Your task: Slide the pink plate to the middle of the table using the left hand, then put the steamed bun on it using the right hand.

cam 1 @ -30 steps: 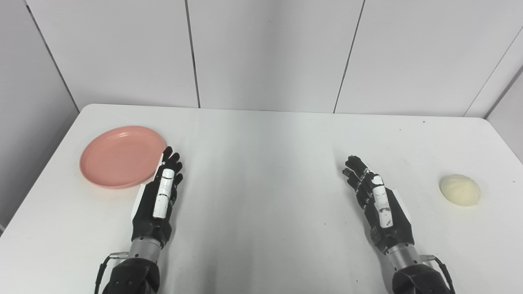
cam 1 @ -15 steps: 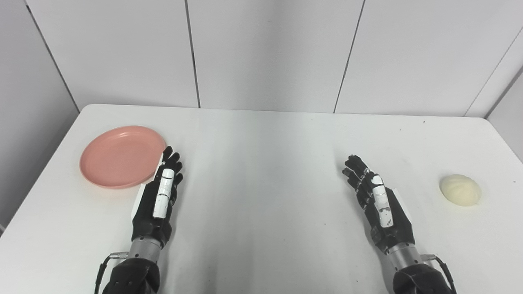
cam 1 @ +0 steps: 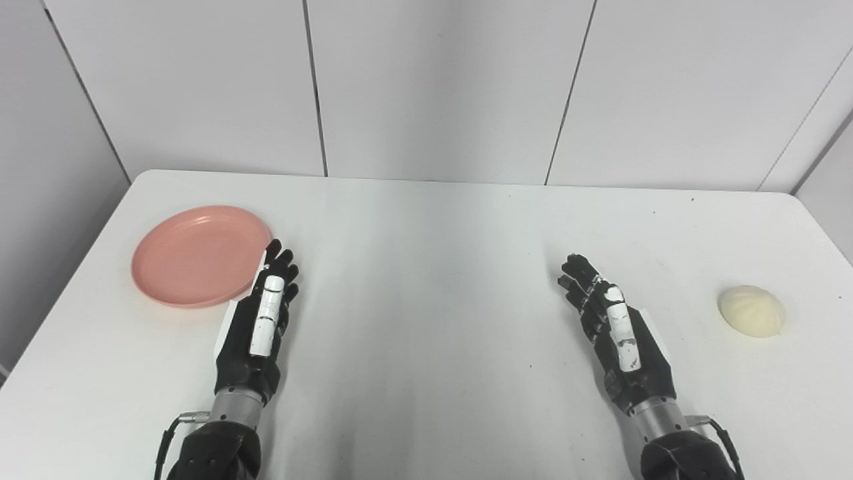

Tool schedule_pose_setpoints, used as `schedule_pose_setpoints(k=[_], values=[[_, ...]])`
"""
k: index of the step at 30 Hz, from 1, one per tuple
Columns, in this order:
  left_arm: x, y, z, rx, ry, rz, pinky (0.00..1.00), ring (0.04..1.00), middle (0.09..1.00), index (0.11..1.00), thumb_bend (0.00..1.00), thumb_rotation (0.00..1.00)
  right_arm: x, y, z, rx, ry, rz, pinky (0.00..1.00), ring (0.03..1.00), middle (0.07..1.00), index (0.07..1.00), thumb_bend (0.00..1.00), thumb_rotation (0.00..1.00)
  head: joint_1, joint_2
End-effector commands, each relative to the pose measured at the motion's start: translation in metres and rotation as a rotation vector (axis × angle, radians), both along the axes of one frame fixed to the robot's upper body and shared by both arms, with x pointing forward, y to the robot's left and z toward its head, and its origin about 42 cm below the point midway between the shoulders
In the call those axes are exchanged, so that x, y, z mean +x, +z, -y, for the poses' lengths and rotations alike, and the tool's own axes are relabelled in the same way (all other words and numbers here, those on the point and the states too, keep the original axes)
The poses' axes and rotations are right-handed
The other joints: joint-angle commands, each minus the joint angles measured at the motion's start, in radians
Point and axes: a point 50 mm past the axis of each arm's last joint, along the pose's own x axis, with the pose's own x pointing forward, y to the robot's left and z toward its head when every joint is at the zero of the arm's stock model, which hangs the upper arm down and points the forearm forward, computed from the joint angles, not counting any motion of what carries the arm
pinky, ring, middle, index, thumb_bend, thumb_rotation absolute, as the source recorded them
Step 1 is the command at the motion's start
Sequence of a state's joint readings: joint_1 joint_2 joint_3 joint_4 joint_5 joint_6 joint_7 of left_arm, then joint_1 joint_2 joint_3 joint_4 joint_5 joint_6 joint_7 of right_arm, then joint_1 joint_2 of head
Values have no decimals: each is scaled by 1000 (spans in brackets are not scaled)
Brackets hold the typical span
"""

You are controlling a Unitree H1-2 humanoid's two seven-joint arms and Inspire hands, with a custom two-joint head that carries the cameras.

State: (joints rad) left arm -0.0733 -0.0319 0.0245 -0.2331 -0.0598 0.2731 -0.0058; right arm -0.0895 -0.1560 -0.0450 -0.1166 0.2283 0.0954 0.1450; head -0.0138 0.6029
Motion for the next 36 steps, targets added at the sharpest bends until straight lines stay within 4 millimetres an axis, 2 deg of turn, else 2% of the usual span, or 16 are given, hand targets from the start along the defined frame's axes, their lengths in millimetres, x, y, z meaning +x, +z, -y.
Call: schedule_pose_setpoints(k=[1,14,21,36], values=[[5,19,2,0,-5,68,1000,995,1000,1000,715,909,3,15,-1,-7,21,58,987,915,915,887,898,941,0,-1],[6,19,1,-3,-7,70,1000,993,1000,1000,703,910,3,15,0,-11,10,70,977,920,917,884,903,936,0,-1],[6,20,1,1,-20,53,1000,996,1000,1000,707,911,3,9,2,0,-69,98,963,938,935,958,904,918,-1,-1],[6,20,-1,8,-56,37,1000,1000,1000,1000,751,914,3,10,0,2,-70,101,969,940,941,944,899,919,-1,-1]])
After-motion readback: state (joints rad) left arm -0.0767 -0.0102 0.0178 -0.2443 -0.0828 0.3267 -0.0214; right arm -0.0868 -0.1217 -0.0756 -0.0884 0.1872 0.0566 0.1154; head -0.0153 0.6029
